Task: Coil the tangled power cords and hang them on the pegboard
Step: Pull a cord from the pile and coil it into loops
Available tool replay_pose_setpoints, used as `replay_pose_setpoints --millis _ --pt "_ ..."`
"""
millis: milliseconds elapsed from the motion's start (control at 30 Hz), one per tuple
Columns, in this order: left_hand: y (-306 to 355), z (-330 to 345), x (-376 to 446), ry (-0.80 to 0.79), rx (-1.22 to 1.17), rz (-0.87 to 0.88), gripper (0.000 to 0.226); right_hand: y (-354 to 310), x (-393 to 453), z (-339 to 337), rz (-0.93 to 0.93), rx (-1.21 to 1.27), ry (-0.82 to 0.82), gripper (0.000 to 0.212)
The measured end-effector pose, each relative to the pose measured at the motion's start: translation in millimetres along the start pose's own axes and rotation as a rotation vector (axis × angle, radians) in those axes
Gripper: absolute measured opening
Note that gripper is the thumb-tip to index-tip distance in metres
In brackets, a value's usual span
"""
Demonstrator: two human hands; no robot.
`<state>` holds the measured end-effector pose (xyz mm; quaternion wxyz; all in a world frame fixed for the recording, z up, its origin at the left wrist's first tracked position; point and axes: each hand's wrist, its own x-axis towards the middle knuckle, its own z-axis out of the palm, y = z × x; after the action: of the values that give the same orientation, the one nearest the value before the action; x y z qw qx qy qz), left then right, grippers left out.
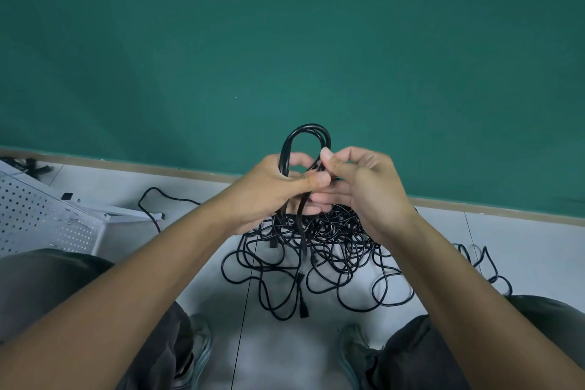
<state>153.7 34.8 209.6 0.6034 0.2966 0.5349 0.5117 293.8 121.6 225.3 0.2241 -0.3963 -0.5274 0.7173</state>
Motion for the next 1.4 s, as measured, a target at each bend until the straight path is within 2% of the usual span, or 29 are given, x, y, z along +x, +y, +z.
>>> replay_pose_setpoints --millis 67,200,267,333,400,433,500,733,867,967,1067,1233,1333,1400 --pt "0.1 2.4 -2.5 -0.026 -0.01 -0.052 0.023 0.2 -1.3 -1.6 -0.067 -0.108 0.001 0.027" --pt "5.1 0.1 -3.6 -0.014 0.072 -0.085 0.026 -4.1 -5.3 -5.6 -0.288 -0.568 0.155 0.034" --pt "7.6 0.0 -3.5 -0.002 0.063 -0.09 0.028 -7.7 -3.1 -10.1 -0.332 -0.642 0.216 0.031" --pt "9.8 2.5 -5.0 -0.049 0.051 -0.083 0.023 -9.7 2.8 -15.4 -0.246 -0.522 0.165 0.045" --pt "9.9 5.8 -7.5 -0.108 0.024 -0.078 0.025 -11.5 5.8 -15.9 -0.073 -0.253 -0.02 0.069" --pt "9.5 6.9 -8.4 -0.134 0.015 -0.079 0.028 -10.7 5.6 -15.7 -0.009 -0.146 -0.124 0.074" --pt "8.2 8.9 -9.9 -0.187 0.025 -0.082 0.028 -11.2 2.1 -12.0 0.0 -0.06 -0.268 0.068" --pt "1.9 14.8 -13.8 -0.294 -0.093 -0.146 0.014 -8.2 -0.6 -2.2 -0.033 0.164 -0.284 0.041" --pt "-1.6 18.6 -15.2 -0.332 -0.172 -0.191 0.014 -6.6 2.7 -4.2 -0.079 0.067 -0.23 0.033" --pt "1.0 21.0 -14.3 -0.316 -0.156 -0.187 0.017 -9.3 3.2 -3.8 -0.118 -0.049 -0.175 0.034" --pt "6.1 22.0 -14.5 -0.281 -0.137 -0.15 0.019 -12.8 2.8 -3.3 -0.136 -0.151 -0.191 0.038" --pt "6.4 22.4 -12.6 -0.149 0.115 -0.041 0.024 -16.5 4.8 -8.4 -0.235 -0.276 -0.202 0.042" --pt "3.5 22.1 -11.3 -0.149 0.231 0.004 0.033 -15.5 4.8 -10.3 -0.267 -0.311 -0.205 0.045" --pt "4.1 22.3 -12.9 -0.185 0.242 -0.008 0.028 -16.3 4.1 -11.2 -0.258 -0.346 -0.224 0.047"
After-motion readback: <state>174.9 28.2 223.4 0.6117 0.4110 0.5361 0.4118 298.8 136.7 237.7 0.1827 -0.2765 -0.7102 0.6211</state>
